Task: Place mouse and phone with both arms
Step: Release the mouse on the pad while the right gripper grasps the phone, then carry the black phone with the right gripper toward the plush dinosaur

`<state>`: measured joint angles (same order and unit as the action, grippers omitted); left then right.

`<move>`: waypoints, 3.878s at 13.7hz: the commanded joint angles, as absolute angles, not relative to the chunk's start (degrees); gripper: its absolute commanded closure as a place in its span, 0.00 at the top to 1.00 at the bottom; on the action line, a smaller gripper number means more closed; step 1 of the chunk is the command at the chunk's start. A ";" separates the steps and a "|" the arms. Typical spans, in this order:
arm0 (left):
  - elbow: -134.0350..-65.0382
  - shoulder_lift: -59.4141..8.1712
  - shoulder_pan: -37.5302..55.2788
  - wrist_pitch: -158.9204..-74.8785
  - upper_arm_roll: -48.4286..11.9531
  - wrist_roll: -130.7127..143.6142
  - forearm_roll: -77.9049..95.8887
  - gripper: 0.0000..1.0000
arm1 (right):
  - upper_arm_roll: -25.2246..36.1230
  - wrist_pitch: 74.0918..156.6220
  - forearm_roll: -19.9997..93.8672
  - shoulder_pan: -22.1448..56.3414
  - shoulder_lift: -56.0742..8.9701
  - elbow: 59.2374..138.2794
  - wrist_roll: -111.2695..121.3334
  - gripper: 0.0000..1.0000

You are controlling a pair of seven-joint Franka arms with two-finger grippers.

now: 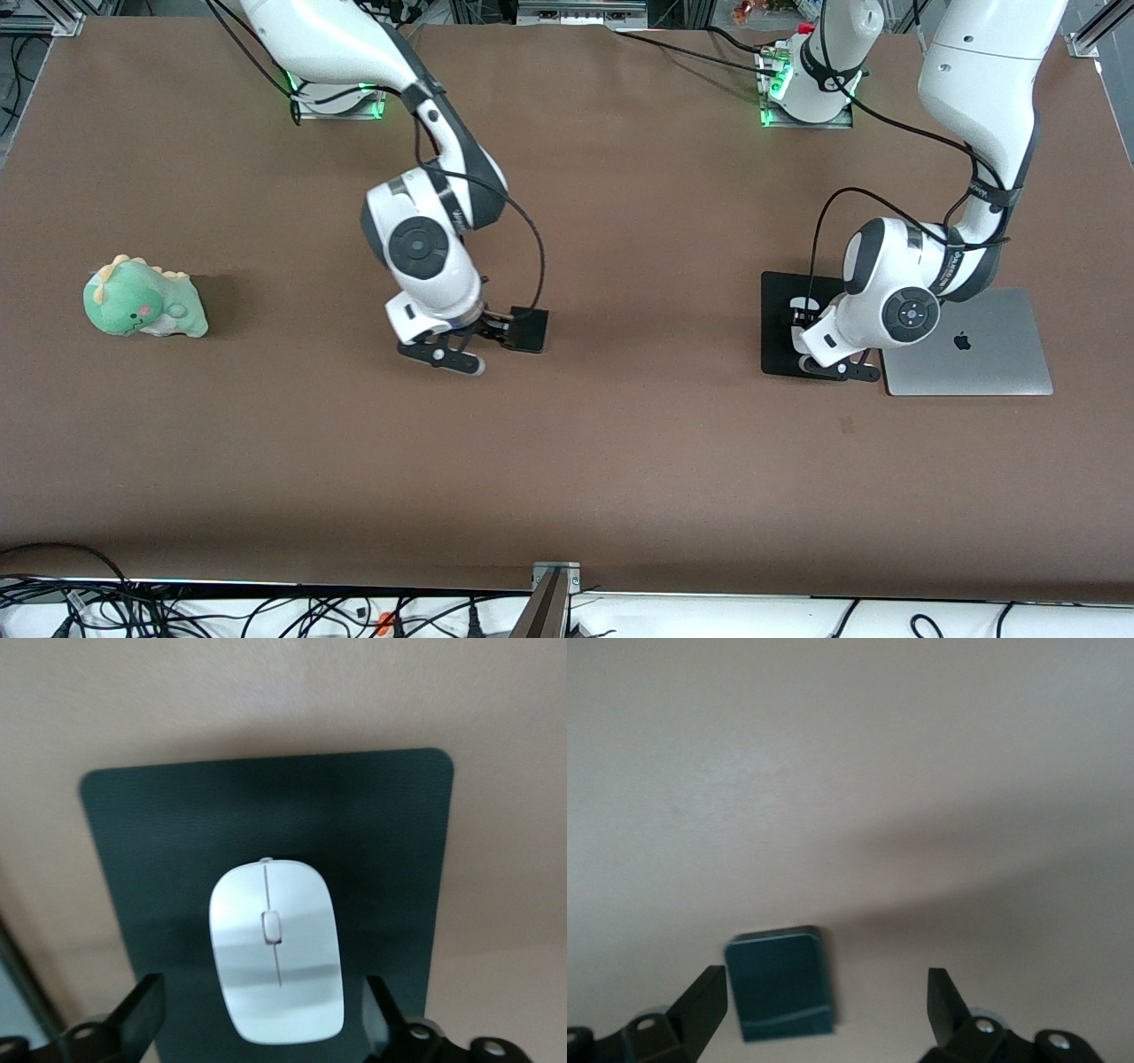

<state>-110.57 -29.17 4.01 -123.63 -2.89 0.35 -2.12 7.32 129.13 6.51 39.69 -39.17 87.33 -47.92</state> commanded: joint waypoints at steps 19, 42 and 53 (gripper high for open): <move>-93.62 0.28 0.53 -87.19 -2.81 -3.26 -1.85 1.00 | 9.14 131.22 5.89 45.97 -45.87 85.16 -45.44 1.00; -88.42 -1.41 -1.49 -86.13 -2.72 -3.08 -1.58 1.00 | 10.28 120.59 6.50 32.36 -40.26 86.04 -11.56 0.32; -88.33 -1.41 -1.49 -86.13 -3.16 0.26 -1.84 1.00 | 13.27 130.78 7.38 18.64 -41.13 95.80 1.49 0.60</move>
